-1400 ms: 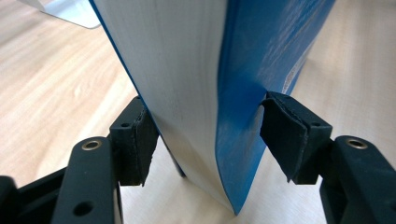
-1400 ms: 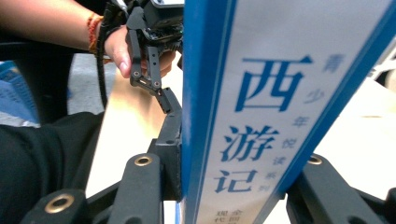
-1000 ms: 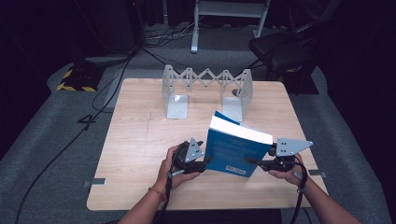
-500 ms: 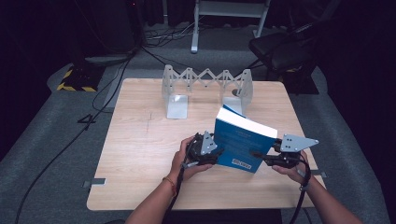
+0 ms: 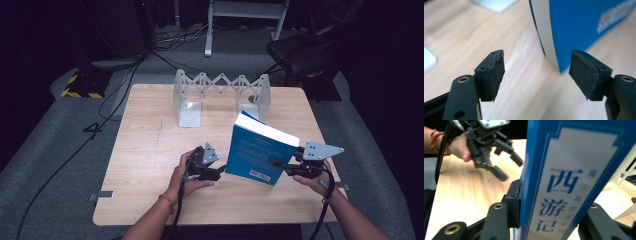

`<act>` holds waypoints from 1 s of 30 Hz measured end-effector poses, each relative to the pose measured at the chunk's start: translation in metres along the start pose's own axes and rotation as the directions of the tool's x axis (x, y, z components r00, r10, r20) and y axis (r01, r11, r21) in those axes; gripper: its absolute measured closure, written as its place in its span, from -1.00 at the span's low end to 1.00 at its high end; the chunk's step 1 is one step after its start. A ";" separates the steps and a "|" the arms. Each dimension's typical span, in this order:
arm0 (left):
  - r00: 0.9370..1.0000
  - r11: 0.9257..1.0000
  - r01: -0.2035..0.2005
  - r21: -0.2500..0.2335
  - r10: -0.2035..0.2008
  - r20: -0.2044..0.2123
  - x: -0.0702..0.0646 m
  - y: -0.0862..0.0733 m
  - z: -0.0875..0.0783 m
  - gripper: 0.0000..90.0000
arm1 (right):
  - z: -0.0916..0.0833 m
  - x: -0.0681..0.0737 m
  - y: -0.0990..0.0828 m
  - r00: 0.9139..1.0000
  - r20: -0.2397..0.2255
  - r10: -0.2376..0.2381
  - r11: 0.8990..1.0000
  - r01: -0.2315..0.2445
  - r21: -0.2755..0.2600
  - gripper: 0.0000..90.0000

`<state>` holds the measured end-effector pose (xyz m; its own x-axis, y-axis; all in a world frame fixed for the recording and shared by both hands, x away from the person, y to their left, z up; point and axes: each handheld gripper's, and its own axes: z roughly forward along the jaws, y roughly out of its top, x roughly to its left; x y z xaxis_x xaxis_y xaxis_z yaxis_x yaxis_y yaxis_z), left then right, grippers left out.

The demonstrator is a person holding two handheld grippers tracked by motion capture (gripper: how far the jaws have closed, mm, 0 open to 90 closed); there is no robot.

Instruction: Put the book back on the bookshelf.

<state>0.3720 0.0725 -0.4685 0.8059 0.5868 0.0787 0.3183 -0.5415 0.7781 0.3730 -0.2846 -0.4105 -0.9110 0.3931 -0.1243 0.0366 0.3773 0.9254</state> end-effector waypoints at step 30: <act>0.991 0.982 0.131 0.139 -0.129 -0.020 0.021 -0.087 -0.049 -0.62 | -0.013 -0.010 0.063 0.999 -0.035 0.016 0.994 -0.012 0.113 0.30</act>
<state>0.3369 0.1615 -0.5035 0.7480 0.6636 -0.0103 0.4873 -0.5386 0.6874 0.3794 -0.2763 -0.3465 -0.9241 0.3697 -0.0967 0.0938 0.4648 0.8804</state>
